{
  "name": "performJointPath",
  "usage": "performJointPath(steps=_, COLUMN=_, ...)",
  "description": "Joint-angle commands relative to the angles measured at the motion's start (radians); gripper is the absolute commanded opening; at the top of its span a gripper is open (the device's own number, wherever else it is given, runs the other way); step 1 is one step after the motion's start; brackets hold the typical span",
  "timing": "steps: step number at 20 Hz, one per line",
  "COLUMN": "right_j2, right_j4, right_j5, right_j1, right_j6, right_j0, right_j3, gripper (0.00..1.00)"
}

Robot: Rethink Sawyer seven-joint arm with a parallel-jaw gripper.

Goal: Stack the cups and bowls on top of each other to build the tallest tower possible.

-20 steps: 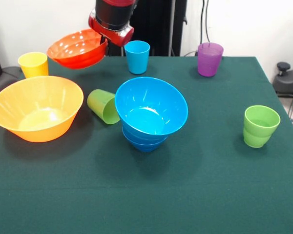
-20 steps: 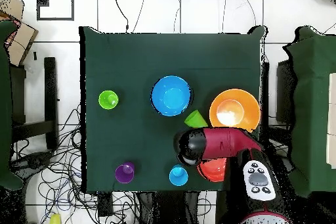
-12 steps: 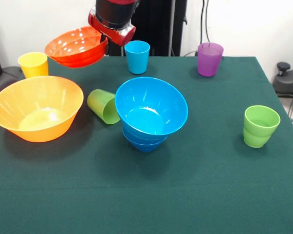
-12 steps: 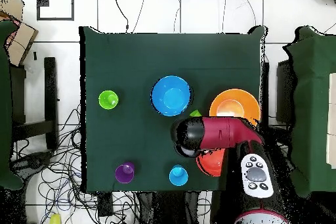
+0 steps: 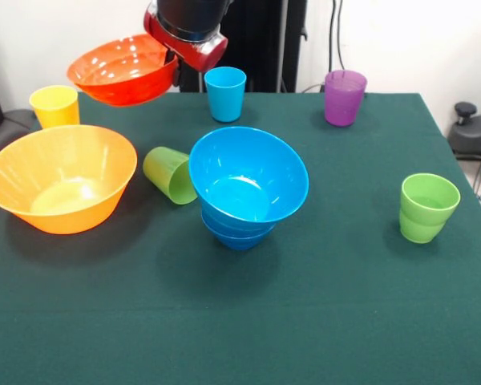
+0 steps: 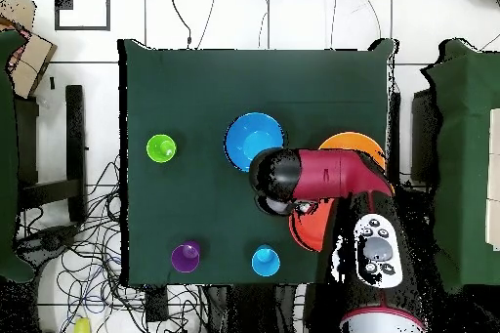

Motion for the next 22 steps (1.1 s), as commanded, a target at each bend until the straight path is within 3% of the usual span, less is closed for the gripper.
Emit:
performJointPath(steps=1, right_j2=0.054, right_j4=0.03, right_j5=0.139, right_j1=0.012, right_j6=0.002, right_j0=0.045, right_j3=-0.124, gripper=0.0)
performJointPath(steps=22, right_j2=0.046, right_j4=0.057, right_j5=0.3, right_j1=0.089, right_j6=0.033, right_j0=0.112, right_j3=-0.314, gripper=0.0)
